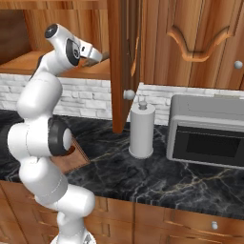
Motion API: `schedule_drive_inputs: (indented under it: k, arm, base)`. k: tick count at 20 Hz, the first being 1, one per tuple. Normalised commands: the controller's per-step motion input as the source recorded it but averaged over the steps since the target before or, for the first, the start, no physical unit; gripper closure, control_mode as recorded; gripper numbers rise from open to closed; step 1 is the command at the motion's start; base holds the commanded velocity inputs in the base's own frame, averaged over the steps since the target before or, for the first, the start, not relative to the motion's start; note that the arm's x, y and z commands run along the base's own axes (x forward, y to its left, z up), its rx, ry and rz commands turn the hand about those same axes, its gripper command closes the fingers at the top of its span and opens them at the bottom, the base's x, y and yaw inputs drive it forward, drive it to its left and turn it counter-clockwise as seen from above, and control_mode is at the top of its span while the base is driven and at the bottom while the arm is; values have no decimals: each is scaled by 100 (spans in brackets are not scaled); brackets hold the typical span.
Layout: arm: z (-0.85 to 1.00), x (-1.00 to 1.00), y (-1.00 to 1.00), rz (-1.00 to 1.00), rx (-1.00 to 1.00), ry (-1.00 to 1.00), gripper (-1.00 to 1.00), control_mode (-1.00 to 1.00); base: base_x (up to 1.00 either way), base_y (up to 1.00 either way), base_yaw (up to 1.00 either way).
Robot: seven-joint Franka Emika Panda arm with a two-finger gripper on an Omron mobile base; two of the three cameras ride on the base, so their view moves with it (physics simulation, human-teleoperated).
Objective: Open the cabinet, retrieve the rolling pin, and place it next to the meat on the cutting board to prepare for tenderizing.
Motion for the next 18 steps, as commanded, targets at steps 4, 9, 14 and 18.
schedule_drive_inputs:
  k: [4,9,14,18]
  arm:
    - [-9,23,-1,0,0,1,-100,-100]
    - [-25,5,-16,0,2,0,-100,-100]
    - [-29,0,-25,0,5,-1,-100,-100]
    - [-31,1,-10,0,0,0,100,-100]
  base:
    - [0,0,0]
    - [0,0,0]
    - [0,0,0]
    - [0,0,0]
